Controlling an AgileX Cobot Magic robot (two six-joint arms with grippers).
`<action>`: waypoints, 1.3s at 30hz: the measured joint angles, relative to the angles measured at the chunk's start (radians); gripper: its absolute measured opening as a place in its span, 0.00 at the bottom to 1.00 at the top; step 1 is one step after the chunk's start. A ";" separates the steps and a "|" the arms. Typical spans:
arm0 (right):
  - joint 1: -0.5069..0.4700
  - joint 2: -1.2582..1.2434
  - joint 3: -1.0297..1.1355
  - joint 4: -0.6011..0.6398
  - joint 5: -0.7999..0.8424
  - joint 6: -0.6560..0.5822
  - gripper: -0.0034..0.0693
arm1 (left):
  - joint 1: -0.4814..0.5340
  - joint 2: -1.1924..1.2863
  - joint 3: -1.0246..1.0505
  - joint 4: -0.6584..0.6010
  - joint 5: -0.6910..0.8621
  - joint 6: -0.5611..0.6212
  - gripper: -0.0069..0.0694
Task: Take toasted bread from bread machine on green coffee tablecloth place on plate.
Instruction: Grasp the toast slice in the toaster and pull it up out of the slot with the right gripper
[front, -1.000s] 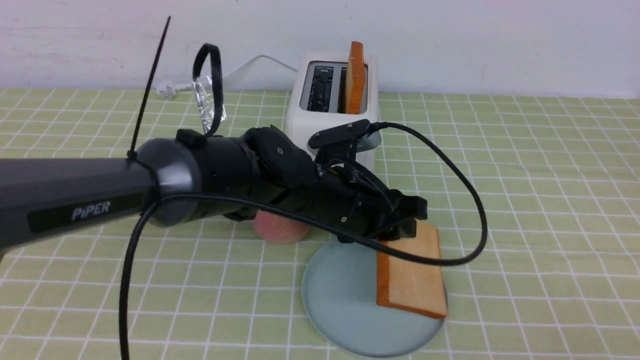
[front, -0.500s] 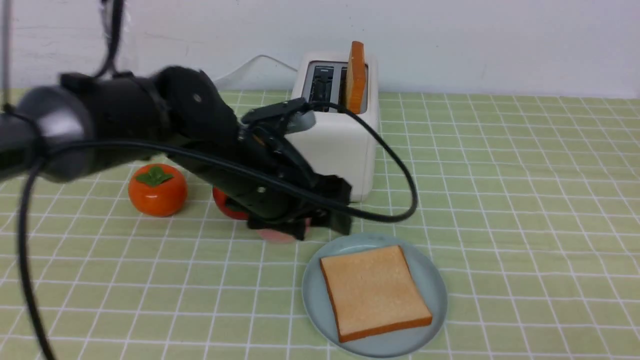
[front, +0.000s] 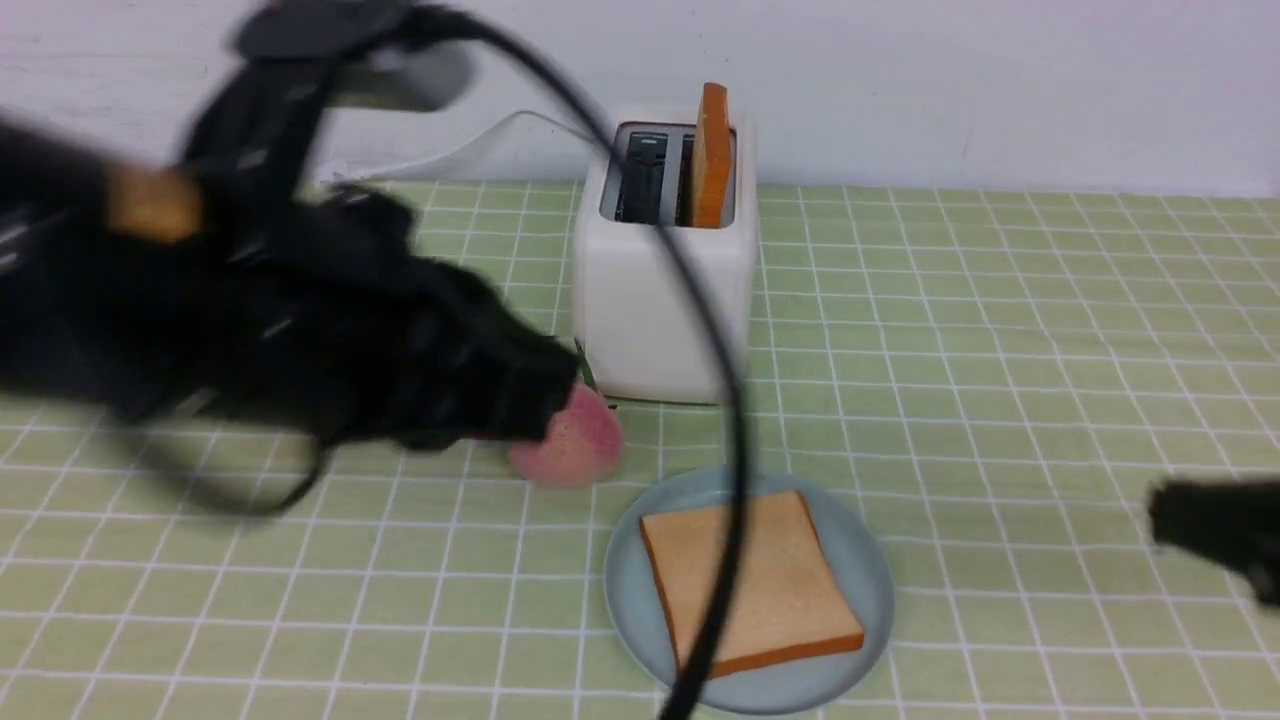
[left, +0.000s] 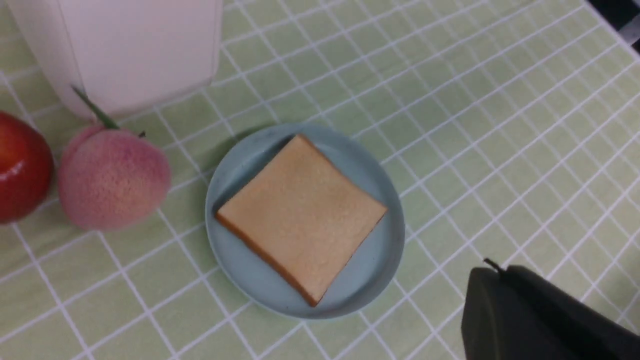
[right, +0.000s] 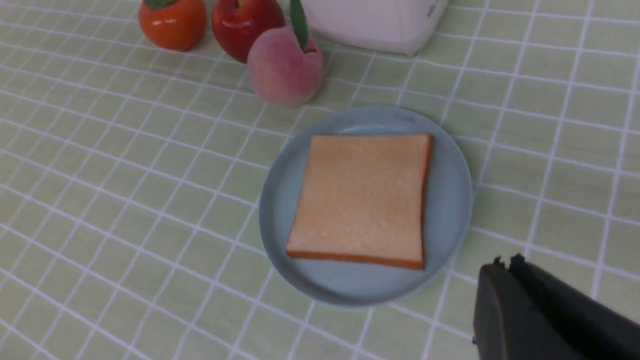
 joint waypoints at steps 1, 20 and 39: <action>0.004 0.048 -0.036 0.027 -0.008 -0.025 0.06 | -0.004 -0.063 0.059 0.000 -0.049 0.006 0.07; 0.297 1.036 -1.050 -0.295 -0.132 0.333 0.51 | -0.009 -0.674 0.696 -0.003 -0.492 0.014 0.07; 0.298 1.291 -1.263 -0.425 -0.355 0.444 0.35 | -0.009 -0.674 0.696 -0.009 -0.503 0.015 0.07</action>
